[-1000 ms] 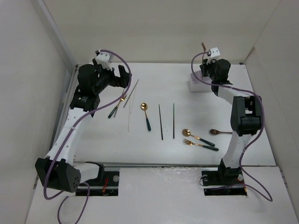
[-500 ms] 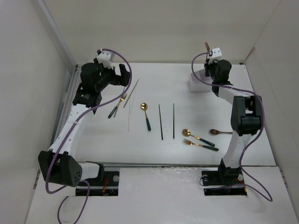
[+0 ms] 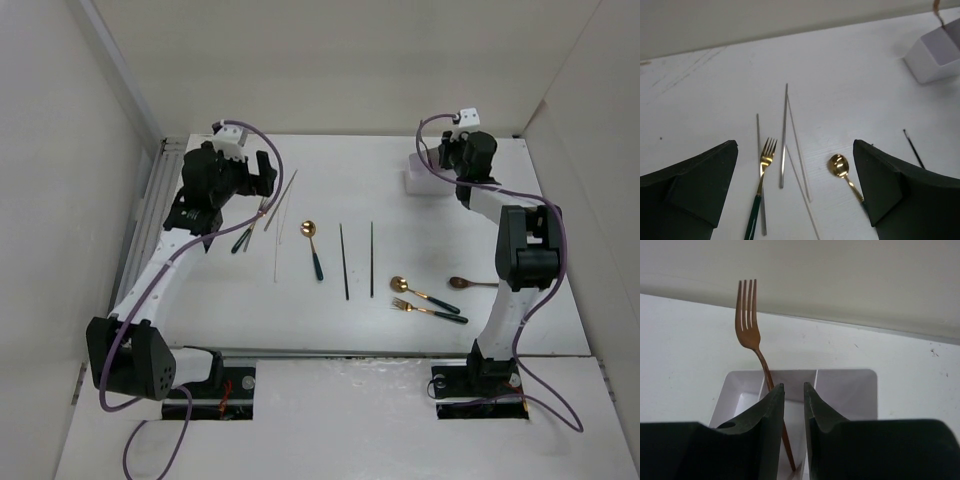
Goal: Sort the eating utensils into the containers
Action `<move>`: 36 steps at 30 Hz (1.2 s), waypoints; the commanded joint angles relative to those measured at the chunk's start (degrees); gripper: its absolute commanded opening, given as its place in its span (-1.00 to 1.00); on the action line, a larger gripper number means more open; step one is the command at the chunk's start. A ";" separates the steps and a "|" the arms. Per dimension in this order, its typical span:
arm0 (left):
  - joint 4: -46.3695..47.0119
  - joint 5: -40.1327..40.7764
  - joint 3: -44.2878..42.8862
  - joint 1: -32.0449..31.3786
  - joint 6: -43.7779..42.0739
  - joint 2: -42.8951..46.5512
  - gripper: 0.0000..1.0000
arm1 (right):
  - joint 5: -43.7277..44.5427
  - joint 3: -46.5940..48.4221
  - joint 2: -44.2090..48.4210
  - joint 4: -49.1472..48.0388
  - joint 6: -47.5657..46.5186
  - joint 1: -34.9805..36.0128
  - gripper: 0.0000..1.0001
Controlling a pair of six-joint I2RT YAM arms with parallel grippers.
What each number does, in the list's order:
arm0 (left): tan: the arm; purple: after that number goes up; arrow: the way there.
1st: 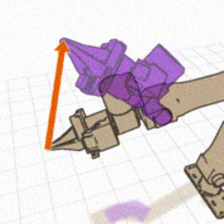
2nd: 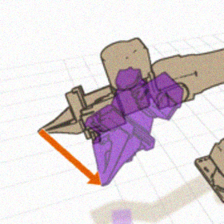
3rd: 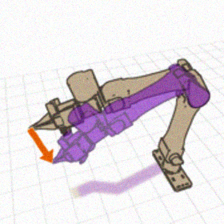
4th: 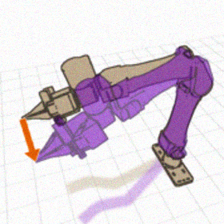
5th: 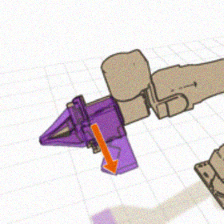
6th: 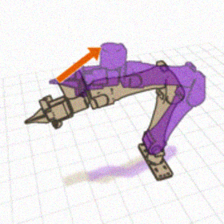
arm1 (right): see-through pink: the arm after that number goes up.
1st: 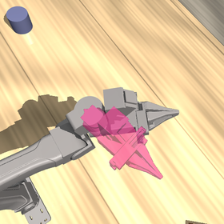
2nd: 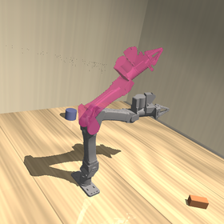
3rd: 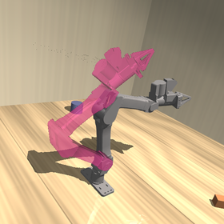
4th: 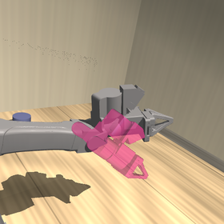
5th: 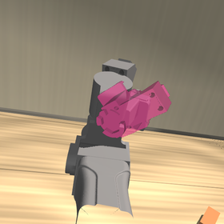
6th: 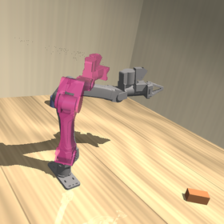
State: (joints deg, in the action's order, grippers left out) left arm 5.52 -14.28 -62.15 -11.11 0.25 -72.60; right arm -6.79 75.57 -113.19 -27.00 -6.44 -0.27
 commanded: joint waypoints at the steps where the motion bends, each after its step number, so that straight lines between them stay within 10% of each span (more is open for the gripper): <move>1: 0.72 6.10 2.90 0.39 -1.57 2.72 1.00 | 0.28 -1.30 2.61 -1.38 2.04 -0.34 -0.42; 10: -2.17 3.04 8.80 1.62 -7.27 3.35 0.05 | -3.14 -3.85 8.68 -1.38 2.57 -0.34 -0.27; 15: -10.78 1.11 5.91 3.81 -13.25 -5.86 -0.01 | -5.34 -5.87 14.99 -0.86 2.57 1.59 0.16; 21: -20.10 -0.39 -4.45 5.04 -25.10 -18.35 0.50 | -10.95 -6.40 19.40 3.63 2.04 5.27 0.26; 26: -29.58 -2.15 -17.27 7.59 -27.67 -31.17 -0.28 | -15.36 -7.72 22.21 3.63 1.51 7.30 0.26; 36: -34.43 -4.71 -13.79 8.92 -38.39 -34.00 -0.22 | -14.75 -10.53 23.98 4.15 0.37 7.30 0.26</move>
State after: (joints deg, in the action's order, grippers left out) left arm -24.73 -19.00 -76.73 -1.91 -33.54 -106.17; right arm -20.60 65.65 -91.42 -22.24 -5.34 7.16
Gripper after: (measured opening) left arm 0.384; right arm 0.629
